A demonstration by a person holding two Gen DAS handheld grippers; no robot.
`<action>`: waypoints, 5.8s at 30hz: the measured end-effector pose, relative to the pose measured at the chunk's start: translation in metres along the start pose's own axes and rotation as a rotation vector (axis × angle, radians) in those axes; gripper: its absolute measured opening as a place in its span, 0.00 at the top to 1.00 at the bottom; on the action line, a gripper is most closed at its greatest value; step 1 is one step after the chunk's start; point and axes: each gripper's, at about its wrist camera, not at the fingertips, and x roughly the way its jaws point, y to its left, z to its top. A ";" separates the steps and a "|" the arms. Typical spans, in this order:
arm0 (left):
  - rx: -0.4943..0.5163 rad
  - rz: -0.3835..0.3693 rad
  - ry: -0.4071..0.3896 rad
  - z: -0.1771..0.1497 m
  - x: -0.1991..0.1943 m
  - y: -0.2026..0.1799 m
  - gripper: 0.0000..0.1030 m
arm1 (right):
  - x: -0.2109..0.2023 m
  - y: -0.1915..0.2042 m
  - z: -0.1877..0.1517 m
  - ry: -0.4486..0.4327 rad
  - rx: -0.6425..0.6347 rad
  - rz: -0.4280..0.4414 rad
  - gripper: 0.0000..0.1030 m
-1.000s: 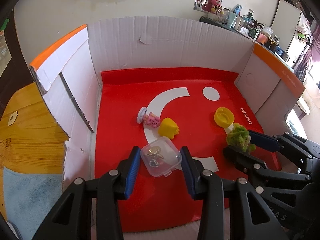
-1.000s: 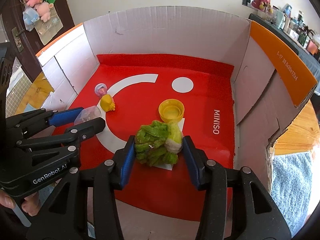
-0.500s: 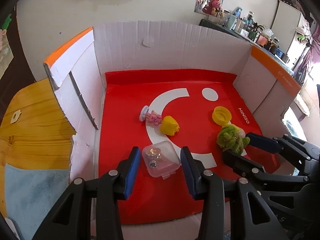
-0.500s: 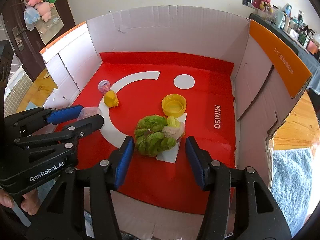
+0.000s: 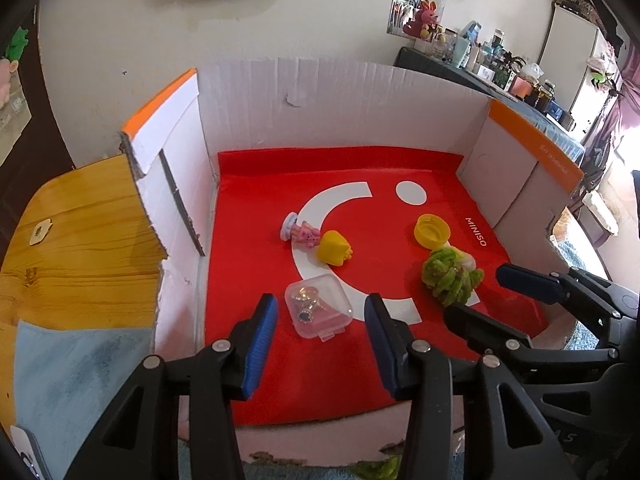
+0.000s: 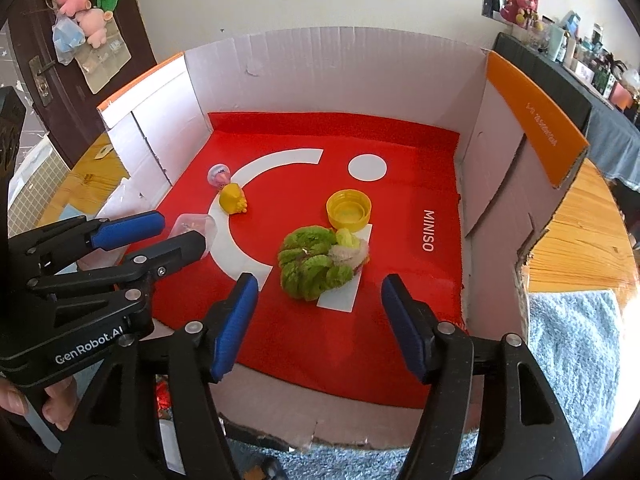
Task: Organize objects
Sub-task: 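Open left tool releasing the screw box while right tool releases the lettuce toy, then withdraw both tools from the box toward the toys on the towel, then close left tool on the green fuzzy ball while right tool grasps the black cartoon figurine, then lift the green fuzzy ball with left tool while right tool carries the figurine over the box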
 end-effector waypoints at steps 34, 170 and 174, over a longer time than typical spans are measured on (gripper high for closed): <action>-0.032 0.033 -0.098 -0.035 -0.058 0.002 0.20 | -0.061 0.012 -0.033 -0.112 -0.008 -0.011 0.16; -0.037 -0.089 -0.113 -0.089 -0.095 0.000 0.73 | -0.091 0.039 -0.075 -0.172 -0.067 0.129 0.50; -0.029 -0.087 -0.132 -0.080 -0.099 -0.001 0.73 | -0.094 0.039 -0.067 -0.187 -0.071 0.129 0.50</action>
